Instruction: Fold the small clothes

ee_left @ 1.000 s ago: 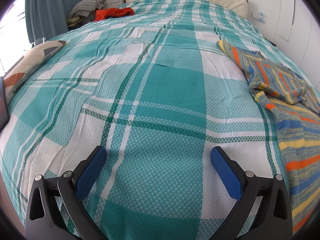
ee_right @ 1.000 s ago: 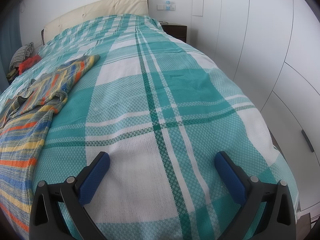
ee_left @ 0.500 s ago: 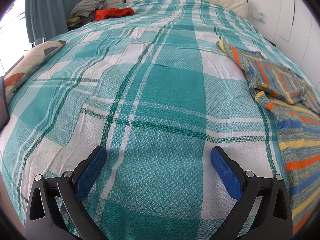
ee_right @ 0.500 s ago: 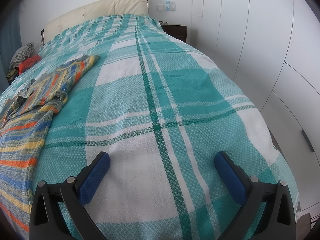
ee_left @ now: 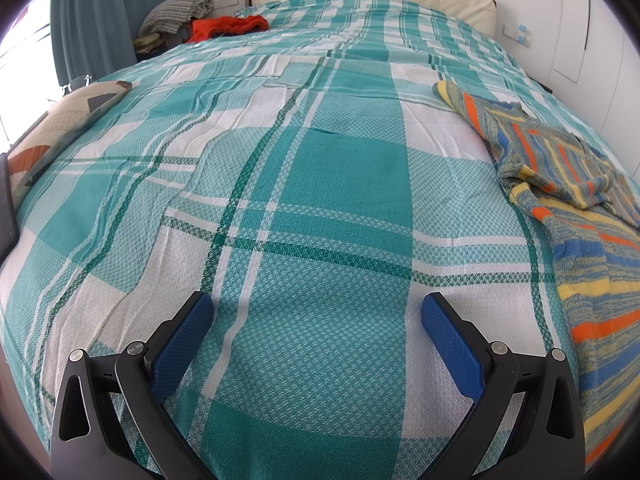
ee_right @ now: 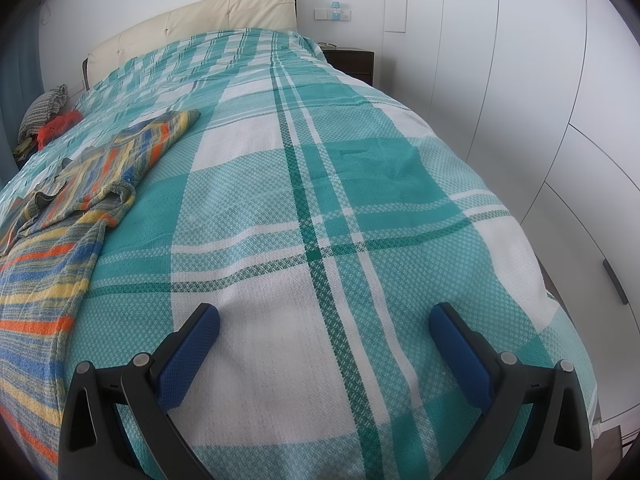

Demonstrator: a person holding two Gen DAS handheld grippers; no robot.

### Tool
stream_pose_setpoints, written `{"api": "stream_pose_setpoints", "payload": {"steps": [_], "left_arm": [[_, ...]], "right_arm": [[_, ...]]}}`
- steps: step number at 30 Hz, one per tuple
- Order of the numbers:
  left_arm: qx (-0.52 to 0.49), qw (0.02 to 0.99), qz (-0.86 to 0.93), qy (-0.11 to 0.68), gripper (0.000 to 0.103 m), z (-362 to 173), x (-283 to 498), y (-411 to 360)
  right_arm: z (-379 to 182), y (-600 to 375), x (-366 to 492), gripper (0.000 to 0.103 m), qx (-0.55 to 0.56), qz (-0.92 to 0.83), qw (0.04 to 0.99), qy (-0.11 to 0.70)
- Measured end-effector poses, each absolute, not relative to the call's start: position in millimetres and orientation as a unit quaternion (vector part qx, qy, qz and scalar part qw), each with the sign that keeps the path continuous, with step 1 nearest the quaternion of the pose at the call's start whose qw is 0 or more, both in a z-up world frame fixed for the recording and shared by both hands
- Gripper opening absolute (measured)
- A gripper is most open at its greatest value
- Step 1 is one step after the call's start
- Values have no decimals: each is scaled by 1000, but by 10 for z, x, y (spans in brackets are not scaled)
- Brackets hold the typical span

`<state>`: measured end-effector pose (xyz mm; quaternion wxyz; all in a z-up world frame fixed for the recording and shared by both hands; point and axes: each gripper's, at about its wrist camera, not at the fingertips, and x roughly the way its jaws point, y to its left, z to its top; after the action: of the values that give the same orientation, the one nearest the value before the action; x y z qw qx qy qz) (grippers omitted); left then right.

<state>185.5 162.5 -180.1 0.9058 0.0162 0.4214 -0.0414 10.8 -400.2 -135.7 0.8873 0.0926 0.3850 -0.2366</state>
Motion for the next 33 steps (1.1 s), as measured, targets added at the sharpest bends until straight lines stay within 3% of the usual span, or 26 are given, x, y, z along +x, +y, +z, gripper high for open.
{"api": "stream_pose_setpoints", "payload": {"steps": [22,26,30,33], "left_arm": [[19,897,-47,440,103,-1747,1887,1630],[17,872,-57,486,101,-1517,1763,1654],[11,843,-158,515,101,-1324,1058,1480],[55,812,-204,543,96,-1429,606,1138]], "right_arm": [[-1344,-4007,151,103,86,-237,881,400],[-1148,-4029,298,103,56,-213,849,481],[-729,-3688,31,103,57,-121,849,511],[-699,-3188,-256,103,49,-12,807,588]]}}
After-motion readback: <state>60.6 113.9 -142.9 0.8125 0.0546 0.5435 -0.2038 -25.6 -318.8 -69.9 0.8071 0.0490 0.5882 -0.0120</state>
